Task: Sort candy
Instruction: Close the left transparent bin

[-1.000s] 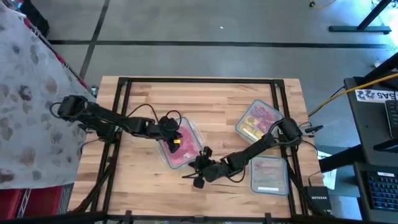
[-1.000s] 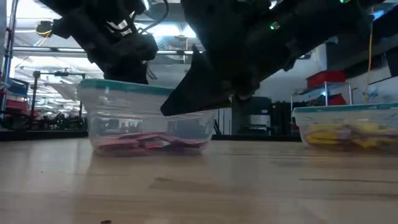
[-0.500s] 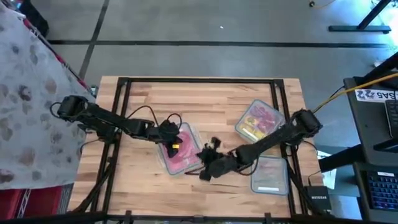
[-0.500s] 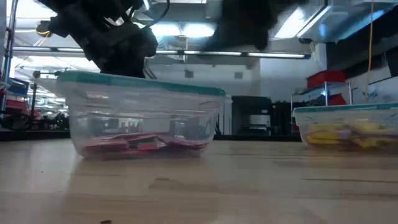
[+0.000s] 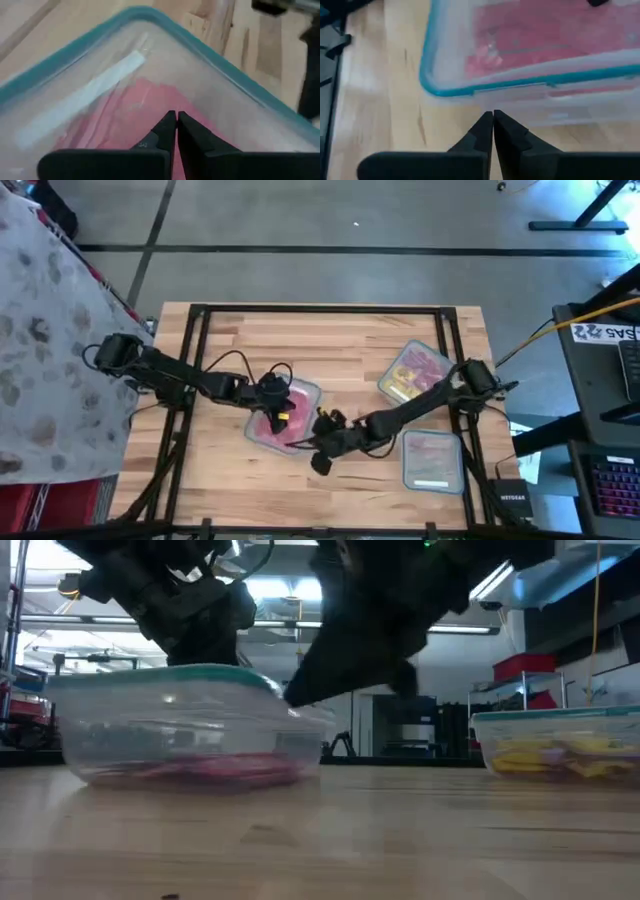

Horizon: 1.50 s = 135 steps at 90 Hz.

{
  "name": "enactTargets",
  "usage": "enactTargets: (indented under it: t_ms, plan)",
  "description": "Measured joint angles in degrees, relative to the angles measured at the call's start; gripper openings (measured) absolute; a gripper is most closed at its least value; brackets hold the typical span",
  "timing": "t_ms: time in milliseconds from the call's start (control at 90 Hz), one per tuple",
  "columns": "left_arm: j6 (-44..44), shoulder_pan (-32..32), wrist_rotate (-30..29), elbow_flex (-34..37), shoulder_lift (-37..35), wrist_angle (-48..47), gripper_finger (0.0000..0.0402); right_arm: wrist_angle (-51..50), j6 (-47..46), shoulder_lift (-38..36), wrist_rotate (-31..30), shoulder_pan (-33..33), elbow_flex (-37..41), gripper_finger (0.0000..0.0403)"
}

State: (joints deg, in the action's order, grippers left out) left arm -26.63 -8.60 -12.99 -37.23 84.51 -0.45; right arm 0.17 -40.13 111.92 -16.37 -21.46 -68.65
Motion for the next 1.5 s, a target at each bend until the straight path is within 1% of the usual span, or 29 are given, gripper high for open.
enactTargets:
  t_ms: [78, 211, 367, 489, 633, 789, 844, 933, 1022, 1111, 1200, 1289, 1356, 1422, 1500]
  plan:
    - [0.0, 0.0, -0.3, 0.0, 0.0, 0.0, 0.0001, 1.9, 1.5, -0.3, 0.7, -0.4, -0.1, 0.0000]
    - [0.1, 0.0, -0.4, 0.0, 0.0, -0.1, 0.0000, -3.3, 1.6, -3.0, 1.2, -1.2, -0.1, 0.0000]
    - [0.1, 0.0, -0.2, 0.0, 0.0, -0.1, 0.0000, -9.6, -0.3, -3.7, -4.0, -1.4, -0.1, 0.0000]
    - [0.2, 0.1, 1.3, 0.0, 0.4, 0.0, 0.0000, -10.6, -3.9, -2.1, -7.1, -0.3, -0.1, 0.0000]
    - [0.3, 0.0, 1.6, -0.1, 2.3, 1.6, 0.0000, -6.6, -4.4, 1.2, -6.7, 1.9, 0.0, 0.0000]
    - [0.2, 0.0, 1.4, -0.2, 5.1, 4.6, 0.0000, -1.3, -1.6, 4.2, -7.0, 3.3, 0.1, 0.0000]
    - [0.4, -0.1, 1.5, -0.3, 6.1, 6.0, 0.0000, -0.4, -0.7, 4.7, -7.5, 3.7, 0.2, 0.0000]
    - [0.7, -0.5, 1.6, -0.3, 6.5, 7.3, 0.0000, -0.5, 1.3, 4.7, -6.3, 3.7, 0.3, 0.0000]
    - [0.9, -0.7, 1.7, -0.3, 6.6, 8.2, 0.0000, -4.7, 1.5, 2.9, -4.1, 3.0, 0.2, 0.0000]
    - [1.3, -0.7, 2.9, -0.3, 6.6, 8.9, 0.0000, -11.1, 1.4, -0.7, -4.7, 1.6, 0.0, 0.0000]
    - [1.9, -0.8, 3.4, -0.3, 6.8, 9.8, 0.0000, -17.7, 1.3, -5.0, -8.8, 0.4, -0.2, 0.0000]
    - [2.0, -0.8, 3.6, -0.3, 6.8, 10.4, 0.0000, -25.8, -0.7, -8.8, -15.5, 0.2, -0.1, 0.0000]
    - [2.0, -0.8, 3.6, -0.3, 6.8, 10.4, 0.0000, -31.1, -3.0, -10.9, -20.2, 1.6, -0.1, 0.0000]
    - [2.1, -0.8, 3.7, -0.3, 6.8, 10.4, 0.0000, -34.3, -3.7, -11.6, -21.2, 4.1, -0.1, 0.0000]
    - [2.7, -1.1, 3.7, -0.2, 6.9, 10.7, 0.0000, -34.7, -2.2, -11.3, -19.4, 7.2, 0.3, 0.0000]
